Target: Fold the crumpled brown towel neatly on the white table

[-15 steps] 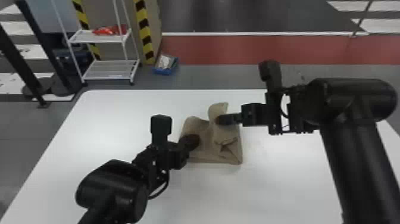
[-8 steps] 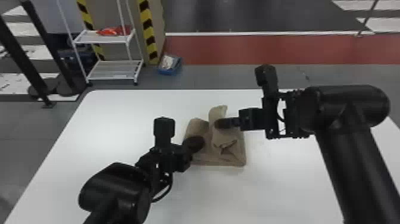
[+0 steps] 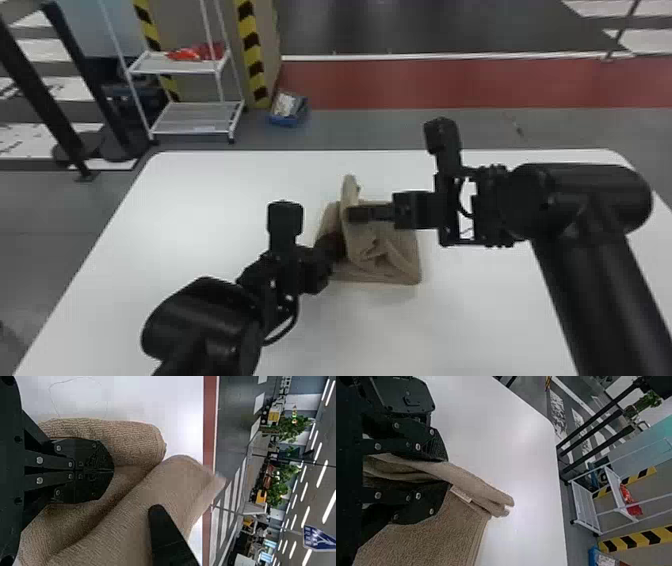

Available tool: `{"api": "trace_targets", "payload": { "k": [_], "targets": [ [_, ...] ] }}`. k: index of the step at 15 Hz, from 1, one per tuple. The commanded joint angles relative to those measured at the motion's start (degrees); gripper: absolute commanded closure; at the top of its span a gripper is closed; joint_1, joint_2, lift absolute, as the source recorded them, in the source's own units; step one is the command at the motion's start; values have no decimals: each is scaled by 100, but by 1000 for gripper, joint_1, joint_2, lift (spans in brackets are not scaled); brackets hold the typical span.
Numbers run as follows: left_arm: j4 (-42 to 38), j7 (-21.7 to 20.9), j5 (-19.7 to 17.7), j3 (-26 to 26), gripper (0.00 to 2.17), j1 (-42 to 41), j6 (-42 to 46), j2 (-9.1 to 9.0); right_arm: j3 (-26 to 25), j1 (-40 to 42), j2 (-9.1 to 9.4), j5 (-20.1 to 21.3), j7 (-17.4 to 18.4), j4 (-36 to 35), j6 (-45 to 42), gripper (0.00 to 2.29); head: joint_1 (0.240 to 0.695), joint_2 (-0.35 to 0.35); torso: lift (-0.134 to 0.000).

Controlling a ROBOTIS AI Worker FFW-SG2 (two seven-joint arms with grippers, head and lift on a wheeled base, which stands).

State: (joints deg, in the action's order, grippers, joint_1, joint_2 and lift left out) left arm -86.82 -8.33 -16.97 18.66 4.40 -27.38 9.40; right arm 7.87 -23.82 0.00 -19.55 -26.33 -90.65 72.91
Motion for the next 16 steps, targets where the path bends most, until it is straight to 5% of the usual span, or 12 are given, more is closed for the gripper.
{"api": "trace_targets", "payload": {
  "k": [1, 6, 10, 11, 12, 13, 14, 16],
  "targets": [
    [-99, 16, 27, 15, 2010, -54, -36, 1, -242, 264, 5, -682, -66, -14, -650, 29, 695, 68, -124],
    [-178, 130, 35, 59, 2010, -141, -53, 1, -664, 1002, -18, -1121, -154, -901, -721, 66, 695, 77, -124],
    [-301, 148, 79, 42, 2010, -221, -106, 1, -1209, 1925, -782, -1315, -206, -1921, -686, 282, 695, 42, -124],
    [-301, 165, 88, 15, 2010, -229, -106, 1, -1305, 2119, -958, -1280, -215, -2106, -686, 542, 695, 23, -124],
    [-310, 165, 88, -29, 2010, -229, -106, 9, -1420, 2338, -1134, -1236, -294, -2290, -686, 1035, 695, -15, -124],
    [-301, 174, 97, -64, 2010, -229, -106, 1, -1534, 2532, -1213, -1192, -435, -2422, -598, 1791, 695, -33, -124],
    [-301, 174, 97, -108, 2010, -229, -89, 1, -1666, 2743, -1239, -1051, -637, -2598, -492, 2088, 695, -48, -124],
    [-275, 218, 97, -152, 2010, -185, -89, 1, -1780, 3138, -1239, -840, -901, -2844, -580, 2199, 695, -62, -124]
  ]
}}
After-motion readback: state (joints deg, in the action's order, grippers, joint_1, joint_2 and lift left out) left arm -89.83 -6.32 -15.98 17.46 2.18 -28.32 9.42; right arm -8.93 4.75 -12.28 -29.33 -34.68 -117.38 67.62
